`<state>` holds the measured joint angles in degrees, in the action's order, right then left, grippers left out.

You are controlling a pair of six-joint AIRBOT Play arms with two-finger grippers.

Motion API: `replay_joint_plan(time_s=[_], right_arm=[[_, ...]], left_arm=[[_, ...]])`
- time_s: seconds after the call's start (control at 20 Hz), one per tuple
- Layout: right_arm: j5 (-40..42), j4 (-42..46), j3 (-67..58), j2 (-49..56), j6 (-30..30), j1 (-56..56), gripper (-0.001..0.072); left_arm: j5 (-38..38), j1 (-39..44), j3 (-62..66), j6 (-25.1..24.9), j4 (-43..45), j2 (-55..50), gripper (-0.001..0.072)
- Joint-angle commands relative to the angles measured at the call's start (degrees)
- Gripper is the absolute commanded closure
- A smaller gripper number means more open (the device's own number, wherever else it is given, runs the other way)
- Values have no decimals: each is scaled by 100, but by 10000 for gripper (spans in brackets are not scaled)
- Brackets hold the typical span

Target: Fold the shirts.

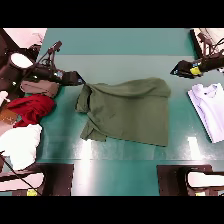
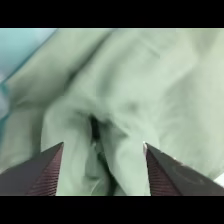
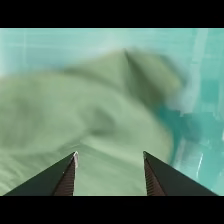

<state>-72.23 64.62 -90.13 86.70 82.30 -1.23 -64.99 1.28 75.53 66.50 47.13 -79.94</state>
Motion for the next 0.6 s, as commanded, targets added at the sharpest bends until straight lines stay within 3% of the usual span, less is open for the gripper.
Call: replay_joint_plan(time_s=[0.0,0.2,0.4,0.55], right_arm=[[-883,-46,-203,-109,-310,271,284],[-1139,-50,874,-997,-549,522,284],[-802,-50,2155,-1864,-693,564,283],[-682,-55,2710,-2288,-693,557,283]], left_arm=[[-1303,-492,385,15,201,59,118],[-1495,-894,-1080,-37,212,874,119],[-1054,-426,-3025,-175,186,1362,119],[-496,179,-3727,-240,173,1364,119]])
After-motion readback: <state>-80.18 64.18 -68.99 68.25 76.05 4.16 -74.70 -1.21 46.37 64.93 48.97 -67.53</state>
